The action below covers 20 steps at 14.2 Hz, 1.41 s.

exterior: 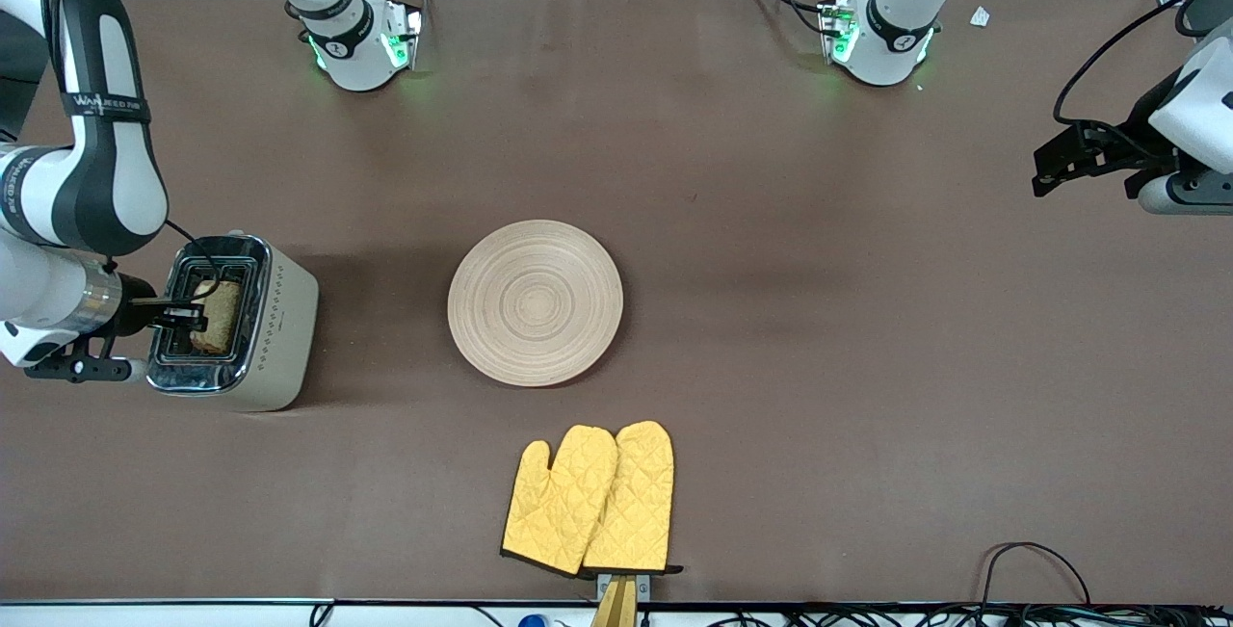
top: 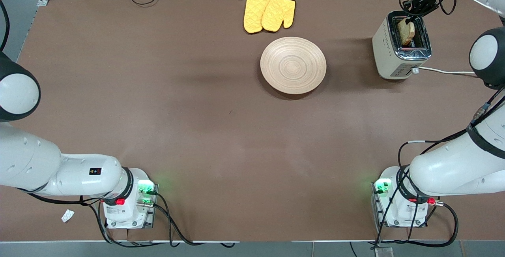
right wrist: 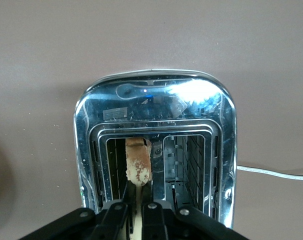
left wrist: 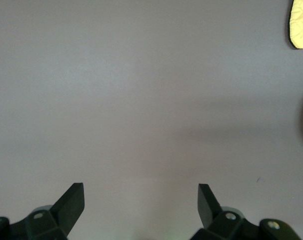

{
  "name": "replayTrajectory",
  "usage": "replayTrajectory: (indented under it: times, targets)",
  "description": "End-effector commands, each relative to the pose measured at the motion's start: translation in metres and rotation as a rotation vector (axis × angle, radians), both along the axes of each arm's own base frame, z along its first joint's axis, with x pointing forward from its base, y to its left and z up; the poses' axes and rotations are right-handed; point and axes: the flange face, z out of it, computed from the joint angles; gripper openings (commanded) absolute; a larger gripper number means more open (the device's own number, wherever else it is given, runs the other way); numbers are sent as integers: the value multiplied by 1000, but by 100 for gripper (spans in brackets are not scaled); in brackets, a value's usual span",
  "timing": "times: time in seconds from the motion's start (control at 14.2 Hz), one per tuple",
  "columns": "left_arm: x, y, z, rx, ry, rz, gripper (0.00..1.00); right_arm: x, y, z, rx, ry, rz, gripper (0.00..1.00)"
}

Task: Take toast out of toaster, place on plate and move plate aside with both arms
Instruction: 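Grasp the bread slice and lift it out of the toaster, then carry the bread with the right gripper over the wooden plate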

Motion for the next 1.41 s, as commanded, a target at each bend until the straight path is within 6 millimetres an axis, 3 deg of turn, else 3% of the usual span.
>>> replayTrajectory:
  times: [0.0, 0.35, 0.42, 0.63, 0.84, 1.12, 1.34]
  targets:
    - [-2, 1, 5, -17, 0, -15, 100, -10, -6, 45, -7, -48, 1, 3]
    - [-1, 3, 4, -17, 3, -10, 100, -31, 3, 120, 9, -51, 5, 4]
    - [-1, 3, 4, -17, 3, -12, 100, -33, 15, 128, 12, -47, 22, 4]
    - [2, 2, 1, -18, 0, -9, 100, -35, 90, 135, 11, -13, 71, 4]
    - [9, -1, -7, -18, -2, -8, 100, -39, 194, 125, -10, -20, 88, 4]
    - [19, -8, -21, -16, 4, -10, 100, -38, 311, 54, -58, -35, -6, 4]
    - [31, -16, -46, -25, 31, -15, 100, -50, 361, 8, -167, -38, -12, 4]
